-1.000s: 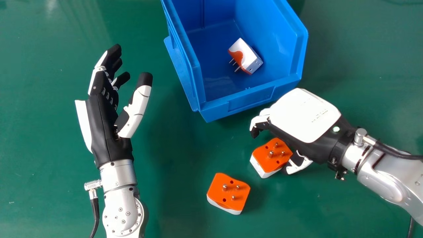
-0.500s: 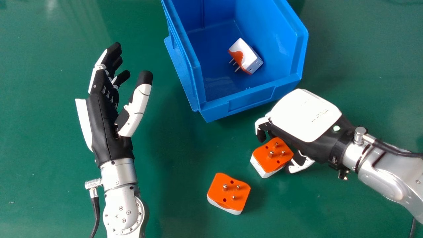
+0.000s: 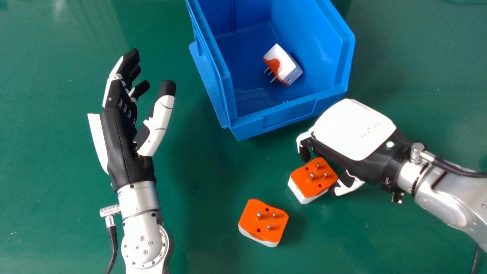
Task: Pick all objects and put in blue box
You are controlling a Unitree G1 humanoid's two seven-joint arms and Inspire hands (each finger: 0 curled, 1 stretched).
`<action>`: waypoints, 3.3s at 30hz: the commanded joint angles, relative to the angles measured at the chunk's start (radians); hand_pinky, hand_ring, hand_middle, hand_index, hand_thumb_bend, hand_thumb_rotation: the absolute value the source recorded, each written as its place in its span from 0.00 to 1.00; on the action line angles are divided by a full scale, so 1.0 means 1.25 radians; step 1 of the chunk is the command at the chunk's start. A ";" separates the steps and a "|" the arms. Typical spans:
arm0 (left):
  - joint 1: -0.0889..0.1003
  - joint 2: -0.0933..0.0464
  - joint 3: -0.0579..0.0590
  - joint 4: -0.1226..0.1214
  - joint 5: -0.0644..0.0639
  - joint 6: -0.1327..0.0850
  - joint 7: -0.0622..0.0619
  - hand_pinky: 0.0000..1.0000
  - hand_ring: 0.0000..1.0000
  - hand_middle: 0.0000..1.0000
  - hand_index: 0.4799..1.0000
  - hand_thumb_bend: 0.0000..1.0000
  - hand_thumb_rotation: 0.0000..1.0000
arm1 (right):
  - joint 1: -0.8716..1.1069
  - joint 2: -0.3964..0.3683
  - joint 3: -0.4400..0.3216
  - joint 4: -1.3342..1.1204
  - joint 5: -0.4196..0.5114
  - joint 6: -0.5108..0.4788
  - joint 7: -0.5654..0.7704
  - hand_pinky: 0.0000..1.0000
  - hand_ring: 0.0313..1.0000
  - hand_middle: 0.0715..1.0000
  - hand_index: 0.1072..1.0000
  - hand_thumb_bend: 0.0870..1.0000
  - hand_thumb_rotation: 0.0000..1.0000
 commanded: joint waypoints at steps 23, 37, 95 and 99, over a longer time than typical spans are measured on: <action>-0.002 -0.005 -0.005 0.013 0.007 -0.041 0.004 0.81 0.87 0.87 0.63 0.71 0.50 | -0.004 0.003 -0.022 -0.016 0.012 0.007 0.004 0.25 0.36 0.43 0.48 0.47 0.00; -0.002 -0.010 -0.007 0.017 0.011 -0.043 0.009 0.81 0.88 0.87 0.63 0.71 0.51 | 0.009 0.003 -0.018 -0.013 0.020 -0.003 -0.011 0.24 0.35 0.42 0.48 0.47 0.00; -0.009 -0.016 -0.006 0.030 0.017 -0.050 0.024 0.82 0.88 0.87 0.65 0.72 0.54 | -0.010 -0.033 0.013 -0.120 -0.063 0.067 0.270 0.56 0.75 0.79 0.77 0.85 0.12; -0.010 -0.017 -0.007 0.030 0.016 -0.048 0.026 0.82 0.88 0.88 0.65 0.72 0.54 | -0.011 -0.034 0.011 -0.119 -0.057 0.065 0.272 0.57 0.77 0.81 0.79 0.87 0.15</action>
